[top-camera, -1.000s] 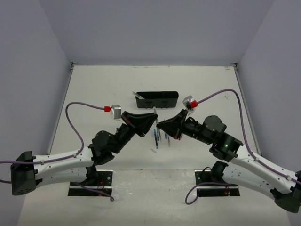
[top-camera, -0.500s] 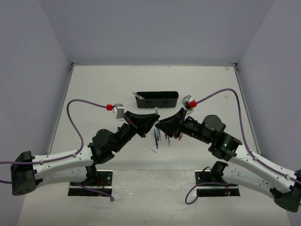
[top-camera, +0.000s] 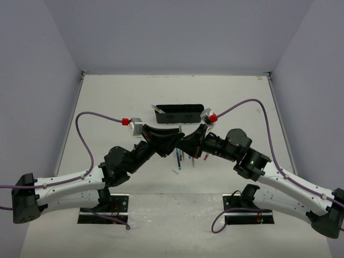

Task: Sort the stationery into containers
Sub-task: Close the pen cap on the pen.

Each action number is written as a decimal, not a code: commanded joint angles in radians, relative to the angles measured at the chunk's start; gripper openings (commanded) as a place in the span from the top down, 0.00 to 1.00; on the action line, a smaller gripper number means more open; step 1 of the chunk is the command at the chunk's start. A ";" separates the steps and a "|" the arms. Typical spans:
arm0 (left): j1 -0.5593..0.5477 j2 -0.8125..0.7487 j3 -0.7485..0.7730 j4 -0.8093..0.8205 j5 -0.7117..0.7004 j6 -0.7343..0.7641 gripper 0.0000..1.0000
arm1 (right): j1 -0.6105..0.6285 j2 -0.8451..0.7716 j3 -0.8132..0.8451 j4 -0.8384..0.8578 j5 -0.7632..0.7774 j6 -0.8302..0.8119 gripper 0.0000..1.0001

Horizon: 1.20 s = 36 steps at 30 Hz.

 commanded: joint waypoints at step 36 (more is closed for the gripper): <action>-0.003 0.094 0.097 -0.180 0.190 -0.097 1.00 | -0.013 0.014 0.278 -0.087 0.068 -0.142 1.00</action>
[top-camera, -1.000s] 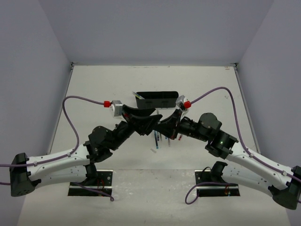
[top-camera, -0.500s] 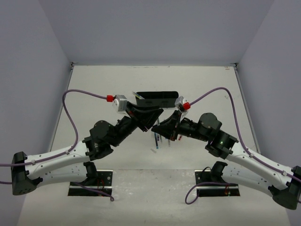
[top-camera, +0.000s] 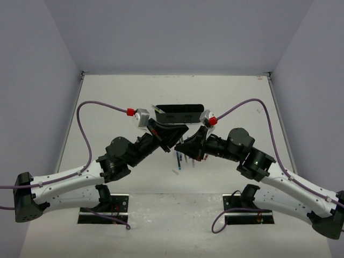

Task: Sort the stationery into containers
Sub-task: Close the pen cap on the pen.

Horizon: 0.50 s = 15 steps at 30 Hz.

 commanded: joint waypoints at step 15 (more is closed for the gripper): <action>-0.092 0.012 -0.156 -0.084 -0.082 -0.082 1.00 | -0.074 0.150 0.371 -0.109 0.107 -0.168 0.98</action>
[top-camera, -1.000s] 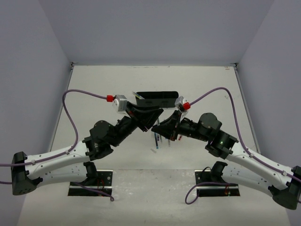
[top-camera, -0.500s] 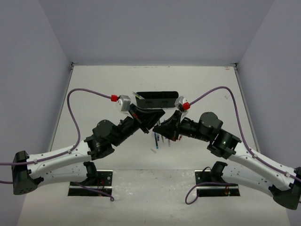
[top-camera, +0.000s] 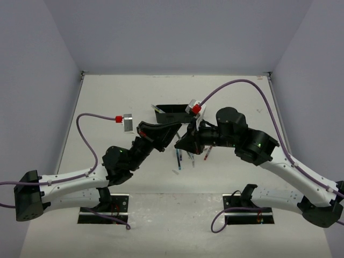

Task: Sort the stationery into containers
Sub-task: Close the pen cap on the pen, then place the pen in the storage box.

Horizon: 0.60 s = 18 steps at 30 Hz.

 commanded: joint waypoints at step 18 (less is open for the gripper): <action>0.389 0.341 0.497 -0.506 -0.477 0.269 1.00 | -0.062 -0.434 -0.536 0.358 0.530 0.027 0.01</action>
